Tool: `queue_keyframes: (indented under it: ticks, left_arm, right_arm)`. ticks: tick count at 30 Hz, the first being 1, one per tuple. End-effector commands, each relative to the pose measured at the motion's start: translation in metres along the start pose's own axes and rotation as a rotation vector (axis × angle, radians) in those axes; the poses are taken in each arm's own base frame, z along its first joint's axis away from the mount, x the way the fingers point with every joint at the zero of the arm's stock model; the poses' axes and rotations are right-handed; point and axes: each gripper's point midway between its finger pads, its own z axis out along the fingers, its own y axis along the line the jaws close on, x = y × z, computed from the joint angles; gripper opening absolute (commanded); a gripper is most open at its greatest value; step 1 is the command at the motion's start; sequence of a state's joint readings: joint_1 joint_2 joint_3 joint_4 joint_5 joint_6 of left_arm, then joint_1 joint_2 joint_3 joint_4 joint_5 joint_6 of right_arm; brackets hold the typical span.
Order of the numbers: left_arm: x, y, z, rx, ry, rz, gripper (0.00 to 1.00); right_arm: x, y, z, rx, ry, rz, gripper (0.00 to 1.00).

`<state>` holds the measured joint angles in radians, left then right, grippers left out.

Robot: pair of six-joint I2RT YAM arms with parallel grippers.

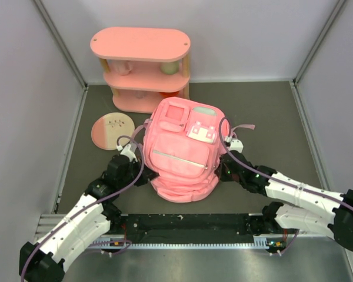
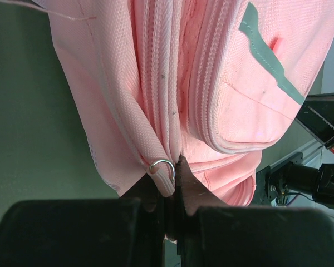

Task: Pack the student bag
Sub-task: Zip the student bag at the center of the board.

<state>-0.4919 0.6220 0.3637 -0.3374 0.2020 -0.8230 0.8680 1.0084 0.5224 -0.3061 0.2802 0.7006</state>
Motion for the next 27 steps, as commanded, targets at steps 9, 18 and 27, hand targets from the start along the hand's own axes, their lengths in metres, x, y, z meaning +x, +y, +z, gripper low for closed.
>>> queue_keyframes:
  ticks: [9, 18, 27]
  left_arm:
    - [-0.015, -0.001, -0.008, 0.009, -0.076, 0.057, 0.0]
    - [-0.007, -0.004, -0.007, 0.046, -0.046, 0.055, 0.0]
    - [-0.003, -0.006, -0.007, 0.067, -0.036, 0.05, 0.0]
  right_arm:
    - [-0.076, -0.066, 0.005, 0.254, -0.211, 0.086, 0.0]
    - [-0.104, -0.072, 0.019, 0.262, -0.236, 0.13, 0.0]
    - [-0.106, -0.069, 0.034, 0.226, -0.207, 0.156, 0.0]
